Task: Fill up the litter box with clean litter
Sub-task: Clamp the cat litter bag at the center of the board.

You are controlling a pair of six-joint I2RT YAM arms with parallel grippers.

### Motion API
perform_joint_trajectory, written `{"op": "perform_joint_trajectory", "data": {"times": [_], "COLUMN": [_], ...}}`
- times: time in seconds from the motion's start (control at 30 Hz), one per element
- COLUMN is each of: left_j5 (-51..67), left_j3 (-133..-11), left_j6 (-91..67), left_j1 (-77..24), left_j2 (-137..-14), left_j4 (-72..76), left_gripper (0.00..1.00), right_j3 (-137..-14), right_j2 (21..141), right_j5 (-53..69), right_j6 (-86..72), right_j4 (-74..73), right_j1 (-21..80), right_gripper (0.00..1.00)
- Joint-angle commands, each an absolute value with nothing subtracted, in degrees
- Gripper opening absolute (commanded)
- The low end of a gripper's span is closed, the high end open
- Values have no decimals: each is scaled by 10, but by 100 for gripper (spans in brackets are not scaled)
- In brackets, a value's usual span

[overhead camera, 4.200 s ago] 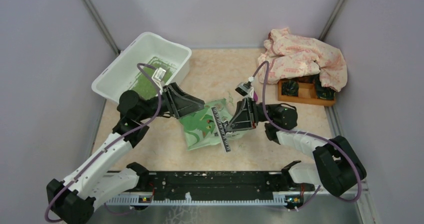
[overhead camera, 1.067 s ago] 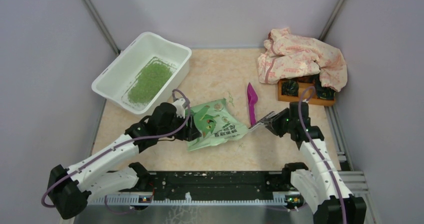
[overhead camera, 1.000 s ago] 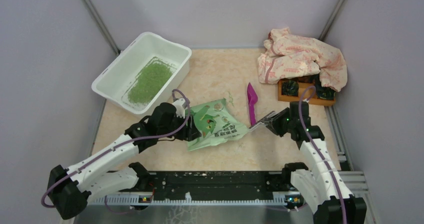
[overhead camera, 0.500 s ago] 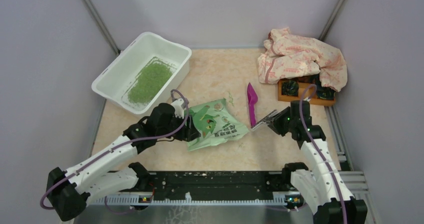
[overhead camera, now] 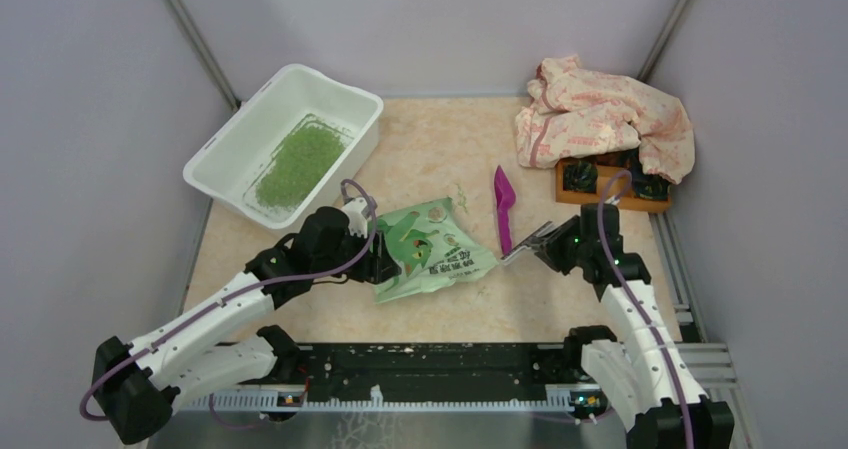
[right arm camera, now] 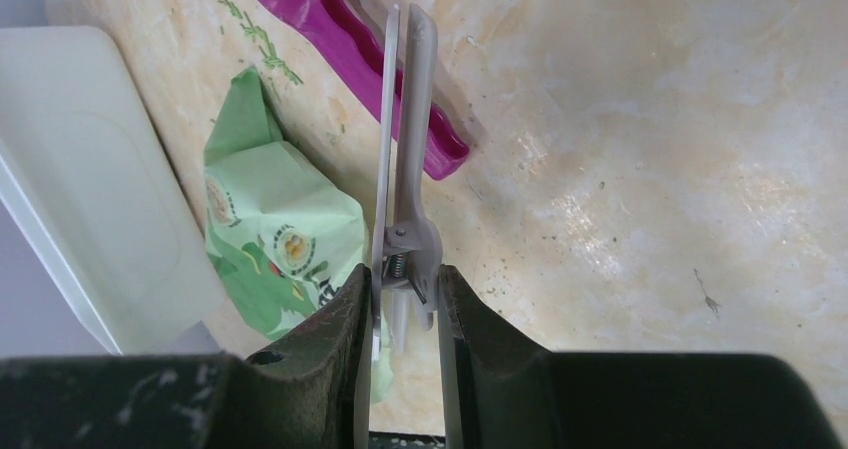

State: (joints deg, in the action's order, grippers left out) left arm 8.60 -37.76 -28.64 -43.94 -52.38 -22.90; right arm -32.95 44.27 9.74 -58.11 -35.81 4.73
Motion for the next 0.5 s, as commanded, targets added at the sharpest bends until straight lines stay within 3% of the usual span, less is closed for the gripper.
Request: {"op": "perform_joint_trajectory", "data": {"times": [0.0, 0.47], "left_j5": [89, 92], "left_j3": [-381, -382], "left_j6": [-280, -279], "left_j1": [-439, -439], "left_j2": [-516, -525], "left_j4": [-229, -223], "left_gripper": [61, 61], "right_j3": [-321, -309], "right_j2": [434, 437], "right_j5": [106, 120], "right_j6": [-574, -587], "right_j4": [-337, -312], "right_j1": [48, 52], "right_gripper": [0, 0]}}
